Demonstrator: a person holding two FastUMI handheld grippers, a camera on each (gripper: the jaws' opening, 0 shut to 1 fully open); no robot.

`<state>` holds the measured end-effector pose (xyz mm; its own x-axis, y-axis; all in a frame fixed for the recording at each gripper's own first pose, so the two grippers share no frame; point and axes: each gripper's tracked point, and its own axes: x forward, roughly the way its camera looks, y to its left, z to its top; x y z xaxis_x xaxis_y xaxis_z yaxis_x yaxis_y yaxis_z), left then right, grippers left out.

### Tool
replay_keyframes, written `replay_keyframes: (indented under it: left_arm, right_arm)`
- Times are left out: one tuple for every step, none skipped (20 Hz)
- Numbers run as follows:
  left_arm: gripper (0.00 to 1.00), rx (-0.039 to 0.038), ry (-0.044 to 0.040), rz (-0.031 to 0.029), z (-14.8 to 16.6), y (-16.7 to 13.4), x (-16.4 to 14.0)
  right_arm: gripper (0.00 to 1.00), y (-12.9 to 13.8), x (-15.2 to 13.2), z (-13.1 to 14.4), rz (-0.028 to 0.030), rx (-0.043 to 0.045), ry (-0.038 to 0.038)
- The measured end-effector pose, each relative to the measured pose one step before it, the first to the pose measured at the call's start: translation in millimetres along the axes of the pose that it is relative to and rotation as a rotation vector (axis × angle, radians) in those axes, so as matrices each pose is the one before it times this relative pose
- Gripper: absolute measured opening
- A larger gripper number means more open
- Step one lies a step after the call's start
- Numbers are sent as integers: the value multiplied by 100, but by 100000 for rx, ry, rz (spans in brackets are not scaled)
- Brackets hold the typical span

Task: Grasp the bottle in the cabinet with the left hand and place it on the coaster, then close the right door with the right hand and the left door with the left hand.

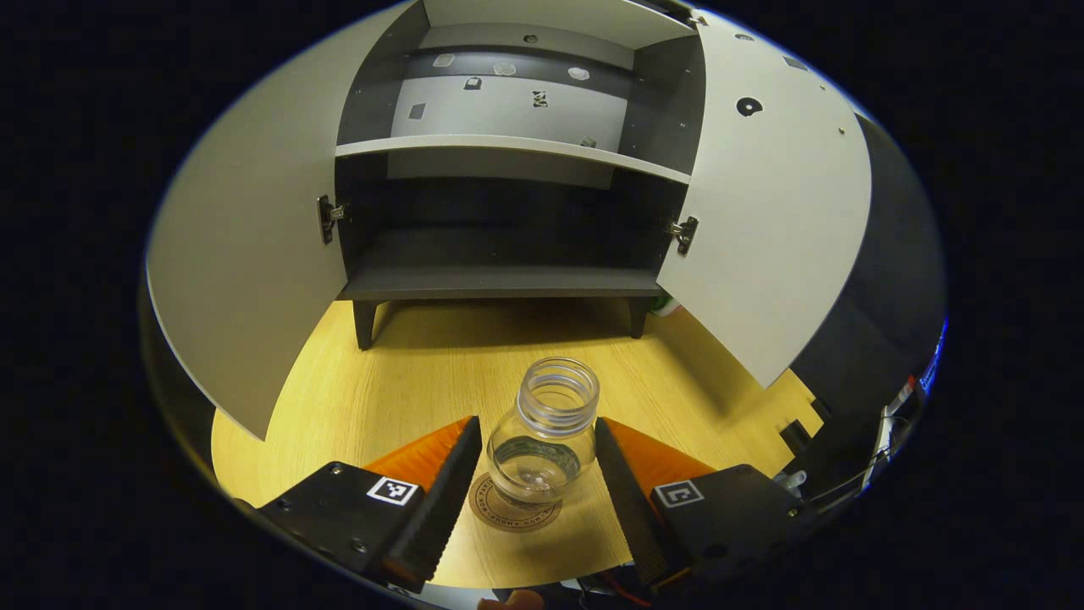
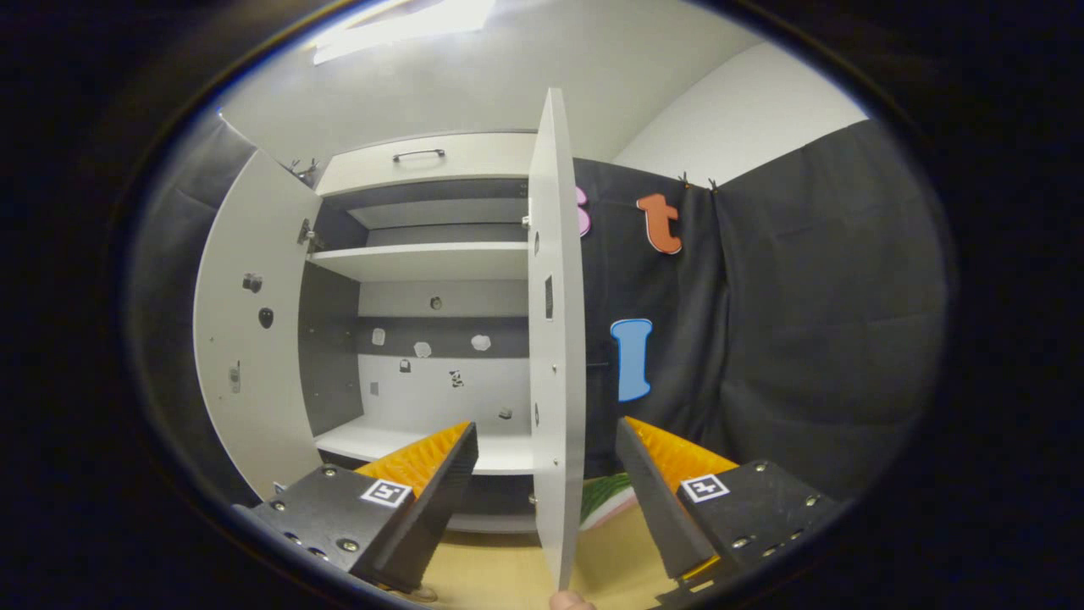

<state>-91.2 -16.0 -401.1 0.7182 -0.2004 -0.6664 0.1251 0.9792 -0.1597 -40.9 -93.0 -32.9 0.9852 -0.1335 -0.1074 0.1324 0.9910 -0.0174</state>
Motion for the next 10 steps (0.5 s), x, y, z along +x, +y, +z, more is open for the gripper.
replay_keyframes:
  left_arm:
    - [87, 588, 240, 211, 128, -9, 58]
    - [87, 223, 352, 37, 29, -103, -20]
    - [87, -144, -144, -447, 198, -103, -46]
    - [87, -472, -248, -508, 271, -242, 25]
    - [87, -250, 105, -163, 198, -42, -66]
    - [89, 54, -244, -261, 270, -144, -98]
    - [93, 536, -854, -28, 372, -122, -44]
    - [95, 607, -522, 298, 361, 33, 25]
    - [96, 483, -527, 410, 264, 144, -249]
    - [96, 150, -701, -16, 465, -74, -146]
  right_arm:
    - [100, -85, -6, -94, -231, 270, 237]
    - [100, -89, 36, -34, -144, 289, 221]
    - [99, -104, 99, -62, -102, 320, 180]
    - [100, -28, 128, -63, -43, 282, 148]
    - [100, -66, 30, -83, 29, 184, 155]
    - [100, -96, 112, 1, -109, 55, 100]
    - [100, -72, 21, -108, -106, 54, 87]
    - [100, -35, 63, 15, -15, 79, 28]
    - [100, -5, 90, 39, 8, 81, -75]
    - [100, -50, 66, 95, -24, 6, -258]
